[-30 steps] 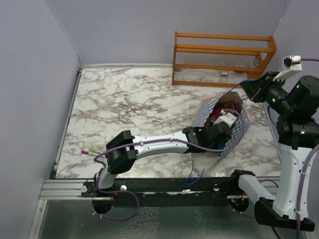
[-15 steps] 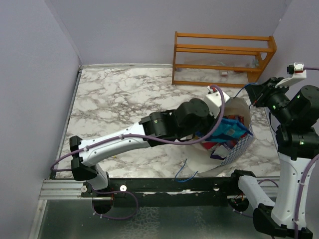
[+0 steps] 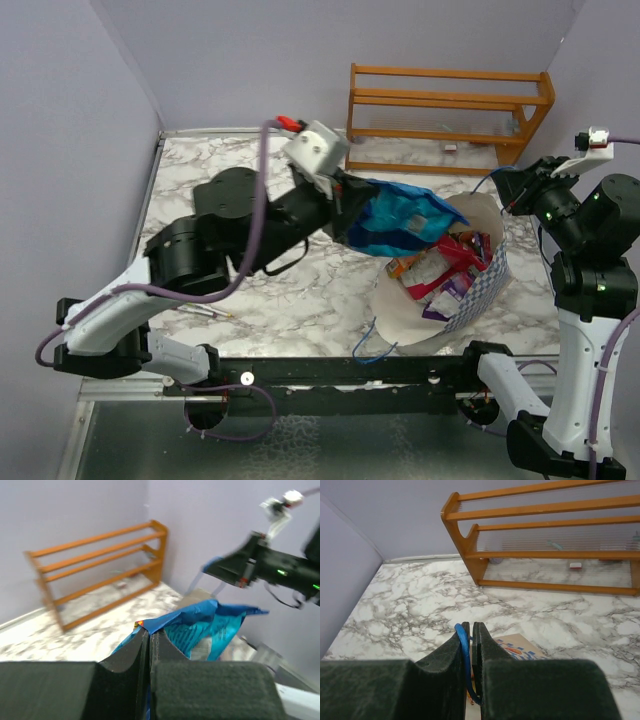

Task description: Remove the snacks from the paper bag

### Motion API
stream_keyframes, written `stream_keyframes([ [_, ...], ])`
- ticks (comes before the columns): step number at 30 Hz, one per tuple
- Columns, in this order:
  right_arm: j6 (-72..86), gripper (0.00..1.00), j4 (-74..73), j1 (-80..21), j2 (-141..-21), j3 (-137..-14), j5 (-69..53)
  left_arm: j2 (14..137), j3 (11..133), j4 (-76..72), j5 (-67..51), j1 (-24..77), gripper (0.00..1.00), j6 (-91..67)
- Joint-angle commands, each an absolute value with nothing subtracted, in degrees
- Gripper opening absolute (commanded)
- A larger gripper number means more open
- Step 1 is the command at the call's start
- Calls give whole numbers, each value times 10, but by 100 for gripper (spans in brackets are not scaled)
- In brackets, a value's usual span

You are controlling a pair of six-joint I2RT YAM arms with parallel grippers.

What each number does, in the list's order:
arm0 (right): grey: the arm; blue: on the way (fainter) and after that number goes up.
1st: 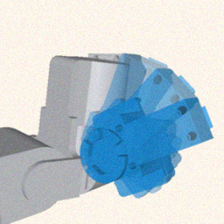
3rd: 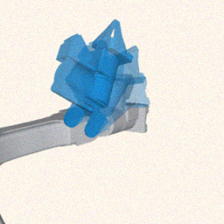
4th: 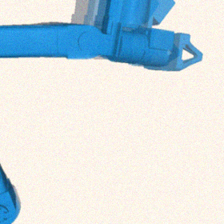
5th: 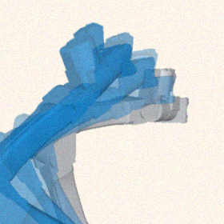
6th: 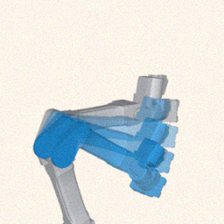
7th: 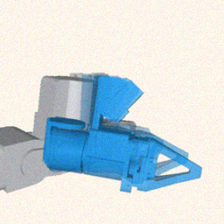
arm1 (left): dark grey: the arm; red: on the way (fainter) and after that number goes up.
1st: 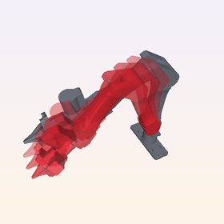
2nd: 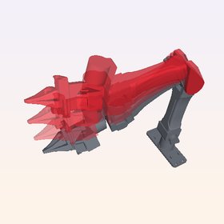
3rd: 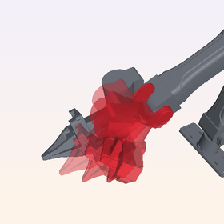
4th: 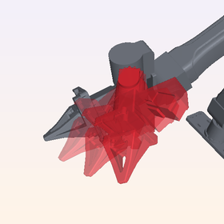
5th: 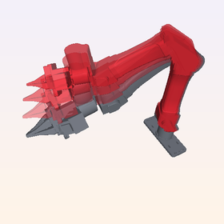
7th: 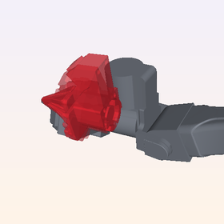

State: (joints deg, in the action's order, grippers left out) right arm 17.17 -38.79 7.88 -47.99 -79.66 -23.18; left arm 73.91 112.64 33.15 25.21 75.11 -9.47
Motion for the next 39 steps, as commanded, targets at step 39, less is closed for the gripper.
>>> stream_keyframes([
  [39, 198, 9, -325, 80, -471, -778, -289, 893, 880, 72, 336, 142, 0, 21],
])
